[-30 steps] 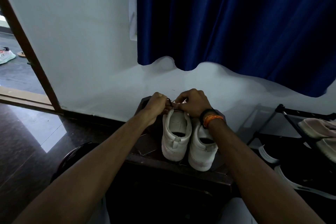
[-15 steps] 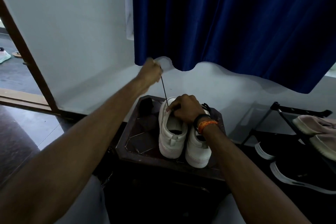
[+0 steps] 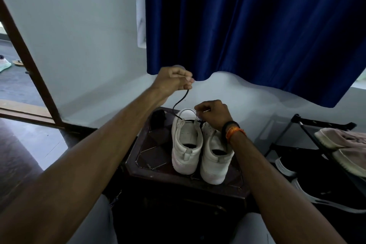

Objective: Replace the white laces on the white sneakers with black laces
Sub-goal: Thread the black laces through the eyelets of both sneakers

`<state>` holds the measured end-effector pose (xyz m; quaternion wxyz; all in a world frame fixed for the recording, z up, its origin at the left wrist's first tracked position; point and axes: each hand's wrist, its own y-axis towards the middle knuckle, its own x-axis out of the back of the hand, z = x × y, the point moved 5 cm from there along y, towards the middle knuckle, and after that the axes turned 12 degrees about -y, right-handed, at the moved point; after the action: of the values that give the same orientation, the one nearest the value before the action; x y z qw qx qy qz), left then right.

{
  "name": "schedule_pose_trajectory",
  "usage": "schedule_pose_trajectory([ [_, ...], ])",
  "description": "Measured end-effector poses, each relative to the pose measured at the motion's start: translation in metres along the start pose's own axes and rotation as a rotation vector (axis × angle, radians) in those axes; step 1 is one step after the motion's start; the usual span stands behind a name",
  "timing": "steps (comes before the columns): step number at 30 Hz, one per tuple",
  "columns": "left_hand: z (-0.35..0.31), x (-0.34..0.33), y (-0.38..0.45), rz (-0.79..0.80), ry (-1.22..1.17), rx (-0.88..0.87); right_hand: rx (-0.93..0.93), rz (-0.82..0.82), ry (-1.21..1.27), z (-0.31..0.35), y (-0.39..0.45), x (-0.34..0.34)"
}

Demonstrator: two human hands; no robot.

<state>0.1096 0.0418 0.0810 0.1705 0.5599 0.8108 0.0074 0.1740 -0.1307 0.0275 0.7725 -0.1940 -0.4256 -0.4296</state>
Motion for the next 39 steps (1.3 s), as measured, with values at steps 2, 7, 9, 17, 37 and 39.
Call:
schedule_pose_trajectory([
  [2, 0.000, -0.009, -0.004, 0.039, -0.011, -0.005, -0.023, 0.012, 0.005, 0.001, 0.005, -0.001],
  [7, 0.036, -0.019, -0.020, 0.060, 0.088, 0.032, -0.179, -0.089, -0.175, -0.031, 0.011, 0.023],
  [9, 0.056, -0.017, -0.026, 0.047, 0.094, 0.036, -0.180, -0.004, -0.173, -0.040, 0.005, 0.023],
  [17, 0.049, -0.022, -0.019, 0.025, 0.168, -0.015, 0.022, 0.083, 0.053, -0.010, -0.001, 0.009],
  [37, 0.100, 0.004, -0.025, 0.061, 0.416, 0.199, 0.101, -0.140, 0.470, 0.026, 0.020, 0.021],
  [39, 0.103, 0.005, -0.026, 0.041, 0.426, 0.204, 0.149, -0.144, 0.473, 0.038, 0.021, 0.024],
])
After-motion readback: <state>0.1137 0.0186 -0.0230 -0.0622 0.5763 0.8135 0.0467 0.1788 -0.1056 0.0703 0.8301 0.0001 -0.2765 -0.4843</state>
